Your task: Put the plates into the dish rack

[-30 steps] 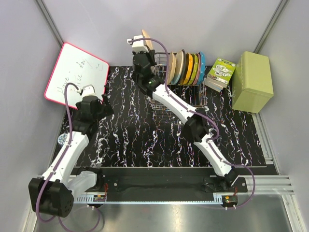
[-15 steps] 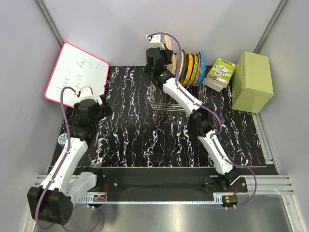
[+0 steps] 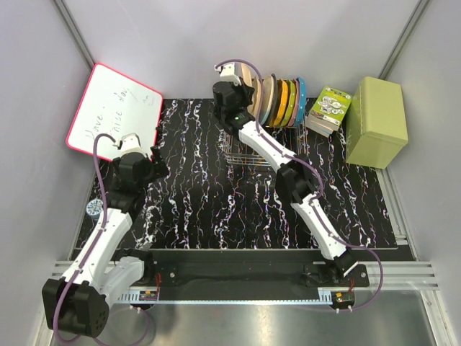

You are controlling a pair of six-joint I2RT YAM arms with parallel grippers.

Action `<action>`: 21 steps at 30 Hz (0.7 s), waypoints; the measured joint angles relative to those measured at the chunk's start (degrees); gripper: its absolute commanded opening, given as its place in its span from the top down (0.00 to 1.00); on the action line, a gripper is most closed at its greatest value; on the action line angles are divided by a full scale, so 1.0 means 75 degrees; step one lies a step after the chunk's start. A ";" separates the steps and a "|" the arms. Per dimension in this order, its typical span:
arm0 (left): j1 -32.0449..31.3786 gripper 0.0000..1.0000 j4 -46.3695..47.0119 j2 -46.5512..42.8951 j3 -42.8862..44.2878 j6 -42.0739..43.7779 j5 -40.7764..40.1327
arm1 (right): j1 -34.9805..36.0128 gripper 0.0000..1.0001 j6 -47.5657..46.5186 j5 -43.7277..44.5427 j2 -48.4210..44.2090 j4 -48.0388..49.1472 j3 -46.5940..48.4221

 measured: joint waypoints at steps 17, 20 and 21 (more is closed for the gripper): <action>0.0000 0.01 0.0064 0.0000 -0.0047 -0.0015 0.0195 | -0.0047 0.57 0.0067 -0.0294 0.0405 0.0236 0.0032; 0.0000 0.01 0.0064 0.0009 -0.0047 -0.0047 0.0274 | -0.0079 0.56 0.0017 -0.0242 0.0405 0.0338 0.0032; 0.0000 0.01 0.0064 0.0009 -0.0047 -0.0050 0.0283 | -0.0082 0.56 0.0000 -0.0245 0.0405 0.0358 0.0032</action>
